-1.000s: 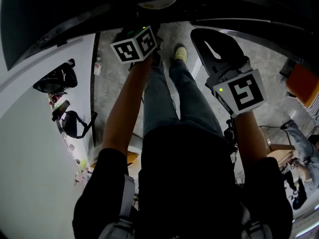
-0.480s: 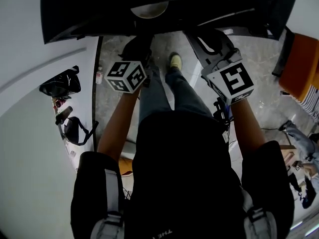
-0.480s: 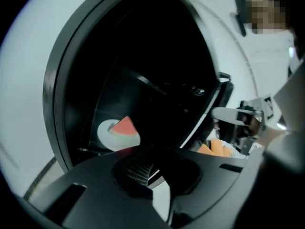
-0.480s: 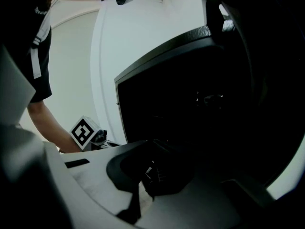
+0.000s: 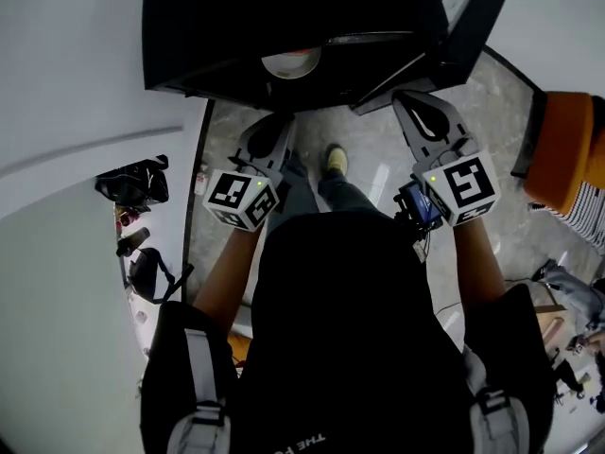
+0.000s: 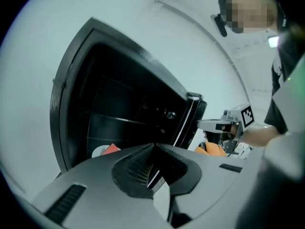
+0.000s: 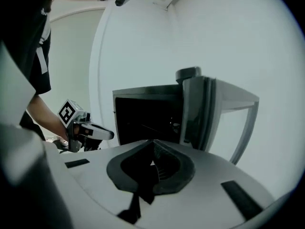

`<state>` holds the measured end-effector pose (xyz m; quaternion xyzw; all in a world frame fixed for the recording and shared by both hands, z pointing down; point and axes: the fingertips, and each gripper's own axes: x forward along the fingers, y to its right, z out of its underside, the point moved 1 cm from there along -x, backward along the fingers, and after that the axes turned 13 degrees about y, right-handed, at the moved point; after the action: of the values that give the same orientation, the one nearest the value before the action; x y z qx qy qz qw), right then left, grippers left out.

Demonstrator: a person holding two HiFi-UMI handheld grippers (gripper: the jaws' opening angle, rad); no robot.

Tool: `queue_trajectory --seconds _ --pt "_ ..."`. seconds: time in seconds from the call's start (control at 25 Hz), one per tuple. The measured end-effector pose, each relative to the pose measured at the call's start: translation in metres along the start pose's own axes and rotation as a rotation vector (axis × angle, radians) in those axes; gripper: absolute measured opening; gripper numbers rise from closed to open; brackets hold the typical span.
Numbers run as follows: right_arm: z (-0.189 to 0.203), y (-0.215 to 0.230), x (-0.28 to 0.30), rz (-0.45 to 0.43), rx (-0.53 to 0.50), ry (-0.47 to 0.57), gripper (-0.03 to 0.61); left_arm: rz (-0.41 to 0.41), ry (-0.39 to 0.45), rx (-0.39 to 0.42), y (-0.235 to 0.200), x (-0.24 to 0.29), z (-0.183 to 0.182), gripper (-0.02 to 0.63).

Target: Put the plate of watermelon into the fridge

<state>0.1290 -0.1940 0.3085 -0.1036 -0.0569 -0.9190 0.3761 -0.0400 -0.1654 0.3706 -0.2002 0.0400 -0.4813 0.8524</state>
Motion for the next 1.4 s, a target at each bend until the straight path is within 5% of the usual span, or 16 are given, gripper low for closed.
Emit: queue_trajectory --seconds 0.4,0.84,1.4 --pt "-0.017 -0.001 -0.026 0.007 -0.004 0.061 0.009 -0.037 0.098 0.058 0.015 -0.027 -0.058 0.021" --pt "-0.008 -0.04 -0.005 -0.11 0.02 0.066 0.009 -0.141 0.135 0.085 -0.003 -0.064 -0.072 0.014" --pt "0.004 -0.053 -0.038 0.008 0.074 0.049 0.009 -0.017 0.089 0.101 0.025 -0.067 -0.063 0.014"
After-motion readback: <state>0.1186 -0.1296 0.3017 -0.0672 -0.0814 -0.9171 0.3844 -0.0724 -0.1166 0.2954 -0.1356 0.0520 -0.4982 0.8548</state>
